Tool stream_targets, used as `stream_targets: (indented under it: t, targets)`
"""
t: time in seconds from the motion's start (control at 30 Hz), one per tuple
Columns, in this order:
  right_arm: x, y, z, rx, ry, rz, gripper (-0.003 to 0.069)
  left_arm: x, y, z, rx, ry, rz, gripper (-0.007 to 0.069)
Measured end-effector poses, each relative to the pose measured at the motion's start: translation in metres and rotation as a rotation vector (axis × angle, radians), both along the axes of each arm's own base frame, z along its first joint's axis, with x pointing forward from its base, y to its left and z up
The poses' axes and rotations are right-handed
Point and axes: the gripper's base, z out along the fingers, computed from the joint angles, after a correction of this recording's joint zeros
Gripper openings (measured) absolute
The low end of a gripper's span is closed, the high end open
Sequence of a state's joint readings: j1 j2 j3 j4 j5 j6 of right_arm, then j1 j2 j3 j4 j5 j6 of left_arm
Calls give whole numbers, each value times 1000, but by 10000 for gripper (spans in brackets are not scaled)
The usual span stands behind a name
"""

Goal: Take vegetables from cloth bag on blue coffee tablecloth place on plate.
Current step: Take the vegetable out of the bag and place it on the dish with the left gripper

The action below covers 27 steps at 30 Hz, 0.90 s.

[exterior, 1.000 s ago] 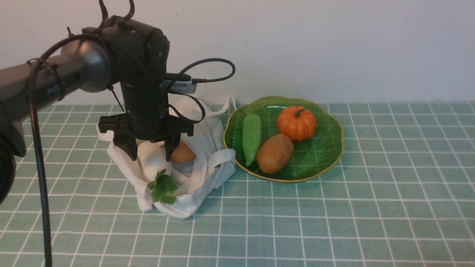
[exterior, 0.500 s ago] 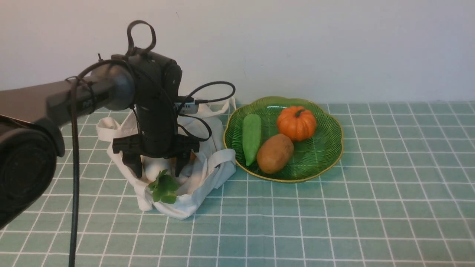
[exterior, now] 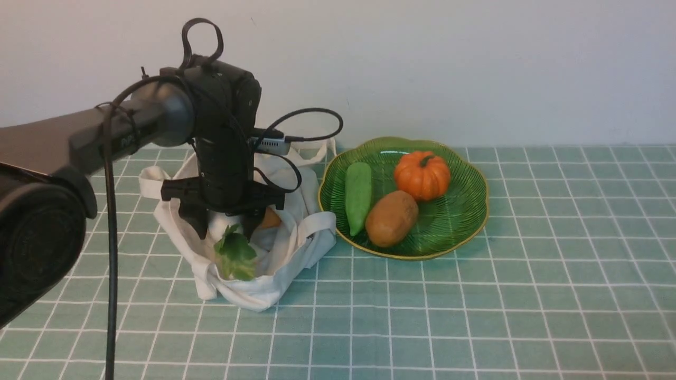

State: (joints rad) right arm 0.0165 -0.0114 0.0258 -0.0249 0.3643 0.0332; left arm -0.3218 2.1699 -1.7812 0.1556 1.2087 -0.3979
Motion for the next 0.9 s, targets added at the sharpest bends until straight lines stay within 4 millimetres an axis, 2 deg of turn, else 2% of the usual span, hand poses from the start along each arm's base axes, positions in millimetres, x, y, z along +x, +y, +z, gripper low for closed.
stream_targets:
  t: [0.1, 0.23, 0.33, 0.47, 0.5, 0.57, 0.73, 0.8, 0.83, 0.9]
  targets:
    - [0, 0, 0, 0, 0, 0, -17, -3, 3, 22, 8, -48, -55, 449]
    - [0, 0, 0, 0, 0, 0, -17, -20, 6, 50, -18, -71, -141, 449]
    - [0, 0, 0, 0, 0, 0, -17, -41, 5, 60, -89, -44, -188, 449]
    - [0, 0, 0, 0, 0, 0, -17, -82, 8, 71, -184, 10, -218, 449]
    - [0, 0, 0, 0, 0, 0, -17, -84, 9, 72, -188, 14, -219, 449]
    - [0, 0, 0, 0, 0, 0, -17, -100, 8, 82, -247, 24, -230, 449]
    - [0, 0, 0, 0, 0, 0, -17, -98, -11, 103, -409, -23, -340, 449]
    - [0, 0, 0, 0, 0, 0, -17, -87, -27, 108, -440, -57, -420, 449]
    - [0, 0, 0, 0, 0, 0, -17, -86, -28, 109, -441, -60, -427, 449]
    - [0, 0, 0, 0, 0, 0, -17, -70, -48, 109, -448, -91, -494, 449]
